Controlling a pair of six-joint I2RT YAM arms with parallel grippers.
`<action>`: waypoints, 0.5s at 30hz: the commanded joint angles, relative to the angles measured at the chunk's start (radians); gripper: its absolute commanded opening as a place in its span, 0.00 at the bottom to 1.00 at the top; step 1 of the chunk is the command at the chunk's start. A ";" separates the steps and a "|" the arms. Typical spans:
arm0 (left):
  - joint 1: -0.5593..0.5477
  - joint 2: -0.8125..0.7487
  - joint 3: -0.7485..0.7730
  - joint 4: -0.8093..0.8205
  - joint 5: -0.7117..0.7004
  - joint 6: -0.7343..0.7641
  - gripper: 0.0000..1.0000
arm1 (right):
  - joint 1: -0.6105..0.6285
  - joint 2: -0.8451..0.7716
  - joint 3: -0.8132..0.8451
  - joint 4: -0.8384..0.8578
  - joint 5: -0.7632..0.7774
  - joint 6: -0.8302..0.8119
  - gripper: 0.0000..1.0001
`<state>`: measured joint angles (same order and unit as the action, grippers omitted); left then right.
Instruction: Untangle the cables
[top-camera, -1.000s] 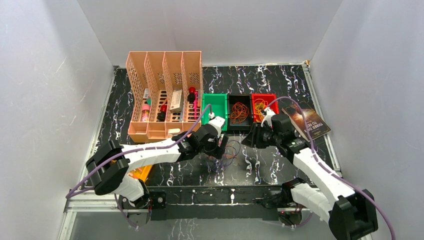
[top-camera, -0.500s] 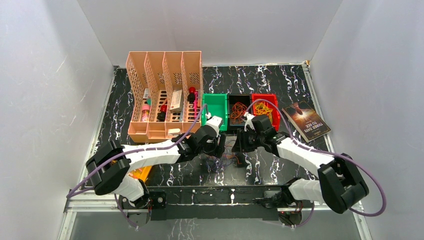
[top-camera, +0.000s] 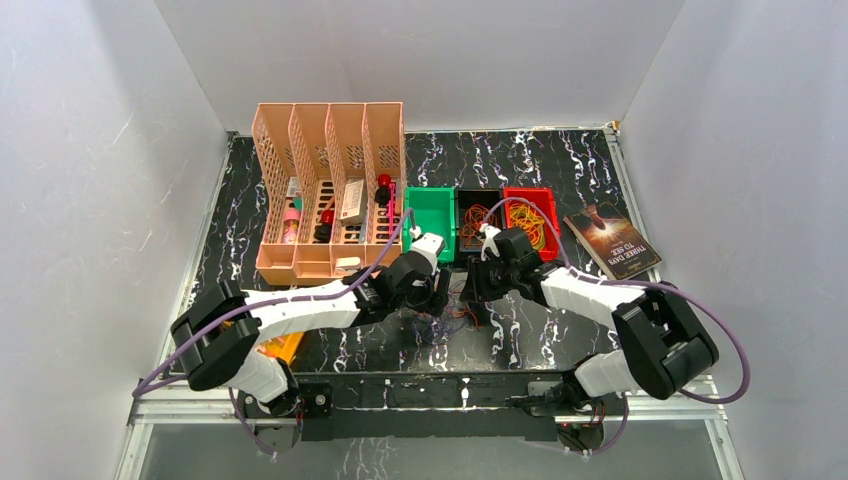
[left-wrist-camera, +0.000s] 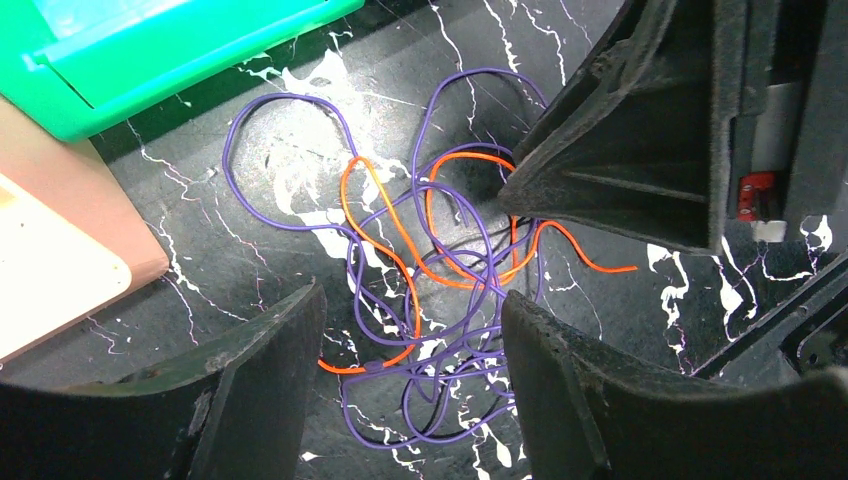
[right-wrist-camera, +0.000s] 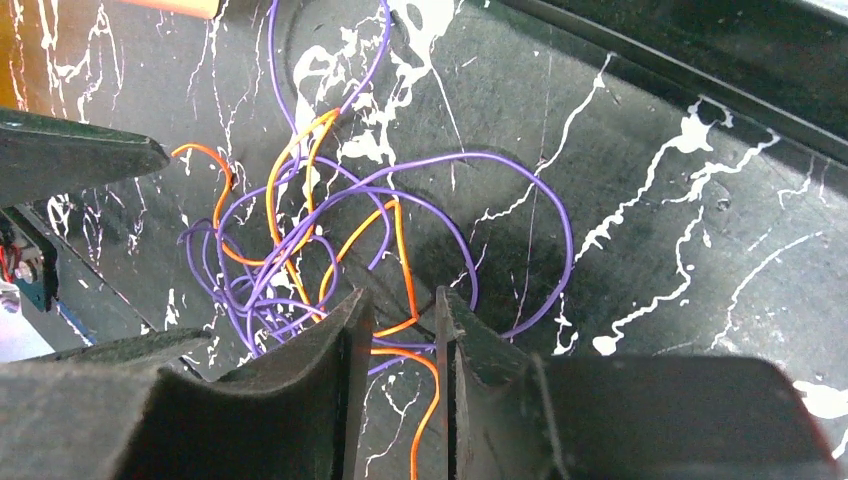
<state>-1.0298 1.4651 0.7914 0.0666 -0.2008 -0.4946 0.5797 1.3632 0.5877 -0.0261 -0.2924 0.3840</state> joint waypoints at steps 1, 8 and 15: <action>0.004 -0.046 -0.005 -0.010 -0.004 -0.001 0.63 | 0.011 0.030 0.030 0.091 -0.033 -0.025 0.37; 0.004 -0.067 -0.018 -0.012 -0.010 -0.005 0.63 | 0.017 0.060 0.021 0.129 -0.018 -0.021 0.25; 0.004 -0.151 -0.062 0.057 -0.026 0.076 0.71 | 0.023 -0.079 0.044 0.058 0.032 -0.030 0.01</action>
<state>-1.0298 1.4250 0.7700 0.0685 -0.2028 -0.4767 0.5972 1.3888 0.5877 0.0441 -0.2897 0.3687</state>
